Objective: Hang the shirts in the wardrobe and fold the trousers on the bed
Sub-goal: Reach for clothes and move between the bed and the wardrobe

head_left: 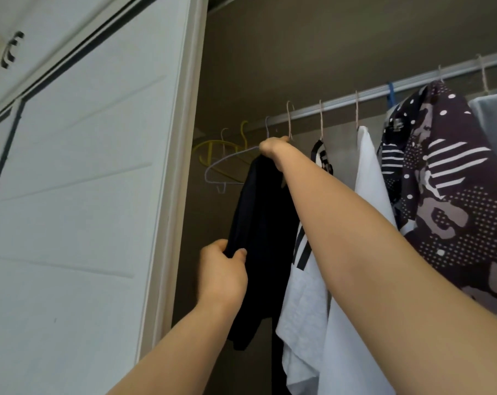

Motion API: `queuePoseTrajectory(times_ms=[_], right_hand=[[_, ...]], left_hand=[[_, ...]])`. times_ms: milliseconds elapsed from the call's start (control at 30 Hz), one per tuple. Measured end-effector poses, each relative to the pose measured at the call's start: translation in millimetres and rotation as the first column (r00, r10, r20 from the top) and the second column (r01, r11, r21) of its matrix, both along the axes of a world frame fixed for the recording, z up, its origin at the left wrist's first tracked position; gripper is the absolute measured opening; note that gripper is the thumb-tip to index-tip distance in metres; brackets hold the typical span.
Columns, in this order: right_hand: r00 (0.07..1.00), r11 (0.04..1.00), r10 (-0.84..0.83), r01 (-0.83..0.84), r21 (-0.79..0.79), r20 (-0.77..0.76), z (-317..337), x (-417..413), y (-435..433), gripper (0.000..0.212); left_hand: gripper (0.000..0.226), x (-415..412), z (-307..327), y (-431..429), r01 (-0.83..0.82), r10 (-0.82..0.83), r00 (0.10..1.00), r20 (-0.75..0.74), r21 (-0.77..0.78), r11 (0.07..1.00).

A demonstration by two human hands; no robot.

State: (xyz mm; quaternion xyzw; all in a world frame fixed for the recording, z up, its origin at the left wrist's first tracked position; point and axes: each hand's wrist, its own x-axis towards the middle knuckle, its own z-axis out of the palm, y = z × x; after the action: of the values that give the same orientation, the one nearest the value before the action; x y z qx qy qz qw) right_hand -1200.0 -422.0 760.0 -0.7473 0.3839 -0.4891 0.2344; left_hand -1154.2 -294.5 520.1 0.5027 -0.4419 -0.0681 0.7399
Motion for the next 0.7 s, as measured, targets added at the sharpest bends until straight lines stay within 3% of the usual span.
queuePoseTrajectory(times_ms=[100,200,300,433,533,600,700], right_hand=[[0.999,0.999,-0.02,0.019,0.026,0.031,-8,0,-6,0.072],[0.986,0.988,-0.104,0.118,-0.102,0.131,-25,7,-4,0.077],[0.972,0.916,-0.231,0.228,-0.33,0.032,-45,8,5,0.069],[0.963,0.822,-0.262,0.187,-0.537,-0.066,-75,1,25,0.06],[0.908,0.649,-0.396,0.171,-0.742,-0.136,-105,-6,42,0.061],[0.866,0.577,-0.47,0.156,-0.802,-0.169,-125,-11,52,0.063],[0.833,0.563,-0.513,0.142,-0.814,-0.209,-152,-15,67,0.061]], left_hand=[[0.017,3,-2,-3,0.003,-0.003,1.0,-0.006,0.002,1.0],[0.016,3,-7,-6,0.009,-0.008,1.0,-0.019,0.005,1.0],[0.02,-1,-14,-6,0.022,-0.021,1.0,-0.02,0.001,1.0],[0.015,-2,-28,-4,-0.022,0.021,0.998,0.055,0.008,1.0],[0.012,-5,-40,1,-0.066,0.067,0.987,0.148,-0.013,0.998],[0.01,-8,-44,8,-0.081,0.083,0.976,0.199,-0.018,0.997],[0.012,-9,-53,18,-0.071,0.075,0.966,0.246,-0.024,0.997]])
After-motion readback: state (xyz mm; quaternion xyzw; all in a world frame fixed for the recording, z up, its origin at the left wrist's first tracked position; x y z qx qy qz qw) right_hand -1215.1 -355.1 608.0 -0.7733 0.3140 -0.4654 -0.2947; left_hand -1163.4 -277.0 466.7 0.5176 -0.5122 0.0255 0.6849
